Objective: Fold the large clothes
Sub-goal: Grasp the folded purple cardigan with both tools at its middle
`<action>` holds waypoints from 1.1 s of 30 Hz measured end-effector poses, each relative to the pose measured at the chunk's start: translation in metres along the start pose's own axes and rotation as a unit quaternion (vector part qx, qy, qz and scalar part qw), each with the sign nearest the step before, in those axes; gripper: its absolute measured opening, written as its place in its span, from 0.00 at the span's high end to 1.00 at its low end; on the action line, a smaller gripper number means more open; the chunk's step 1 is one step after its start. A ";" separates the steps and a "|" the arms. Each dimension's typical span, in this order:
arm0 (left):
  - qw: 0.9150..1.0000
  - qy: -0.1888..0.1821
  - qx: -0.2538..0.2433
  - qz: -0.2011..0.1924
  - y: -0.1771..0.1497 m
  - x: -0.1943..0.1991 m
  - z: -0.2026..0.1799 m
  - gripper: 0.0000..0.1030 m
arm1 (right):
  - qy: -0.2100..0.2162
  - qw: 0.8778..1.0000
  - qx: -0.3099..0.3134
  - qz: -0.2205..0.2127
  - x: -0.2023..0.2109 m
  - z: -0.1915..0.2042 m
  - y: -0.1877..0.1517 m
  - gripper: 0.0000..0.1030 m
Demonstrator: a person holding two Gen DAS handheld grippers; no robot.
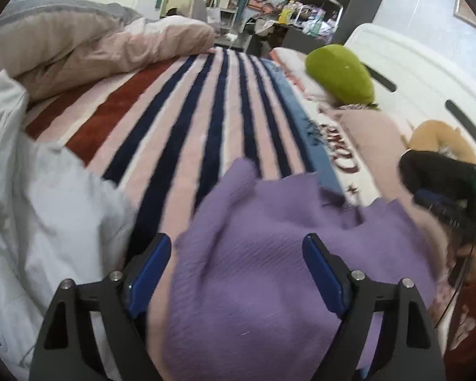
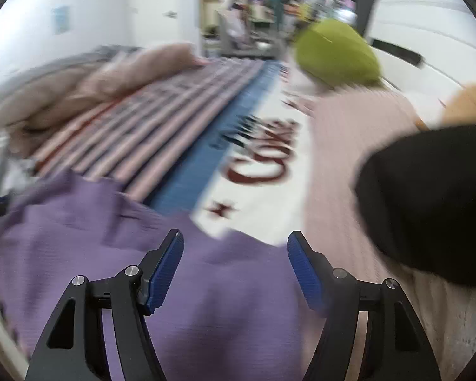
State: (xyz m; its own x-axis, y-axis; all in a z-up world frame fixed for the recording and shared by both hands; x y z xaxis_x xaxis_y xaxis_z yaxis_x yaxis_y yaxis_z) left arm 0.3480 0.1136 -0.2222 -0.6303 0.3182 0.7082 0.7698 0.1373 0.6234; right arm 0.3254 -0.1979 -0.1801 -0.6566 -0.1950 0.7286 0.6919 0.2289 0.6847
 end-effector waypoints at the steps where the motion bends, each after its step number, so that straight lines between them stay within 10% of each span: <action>1: 1.000 -0.001 -0.007 0.003 0.002 -0.003 -0.005 0.19 | 0.042 0.999 0.017 0.018 -0.004 0.022 -0.003 0.32; 8: 0.996 0.036 -0.005 0.080 -0.023 -0.062 0.005 0.24 | 0.059 0.981 0.090 0.163 -0.071 0.072 -0.064 0.24; 12: 0.996 0.037 -0.025 0.076 -0.034 -0.061 -0.002 0.75 | 0.034 0.987 0.099 0.122 -0.064 0.070 -0.063 0.95; 14: 0.997 0.027 -0.026 0.068 -0.028 -0.052 -0.007 0.87 | 0.030 0.992 0.093 0.085 -0.051 0.067 -0.051 0.98; 22: 0.999 0.028 -0.017 -0.036 0.028 -0.006 -0.017 0.89 | -0.013 0.997 0.072 0.007 -0.020 0.041 0.004 0.99; 29: 0.994 0.095 0.022 0.047 -0.004 -0.084 0.016 0.86 | -0.029 0.995 0.042 0.082 -0.090 0.034 -0.020 0.99; 31: 0.995 0.078 0.034 0.052 -0.013 -0.087 0.019 0.81 | -0.025 0.994 0.027 0.102 -0.104 0.031 -0.031 0.98; 33: 0.996 0.069 0.034 0.041 -0.011 -0.072 0.017 0.56 | -0.013 0.995 0.013 0.099 -0.100 0.027 -0.029 0.96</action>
State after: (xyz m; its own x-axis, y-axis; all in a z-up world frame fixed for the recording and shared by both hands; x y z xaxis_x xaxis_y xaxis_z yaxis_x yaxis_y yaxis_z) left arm 0.3870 0.1055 -0.2859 -0.5698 0.1993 0.7972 0.8210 0.1804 0.5417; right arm 0.3628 -0.1595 -0.2731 -0.5152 -0.1186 0.8488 0.8012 0.2851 0.5261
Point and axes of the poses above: each gripper's, at about its wrist camera, not at the fingertips, and x roughly against the way its jaws point, z to its left, y to its top, the point moved 9 cm from there along -x, roughly the way its jaws point, and after that the axes turned 2 degrees about x, right-handed, at the moved point
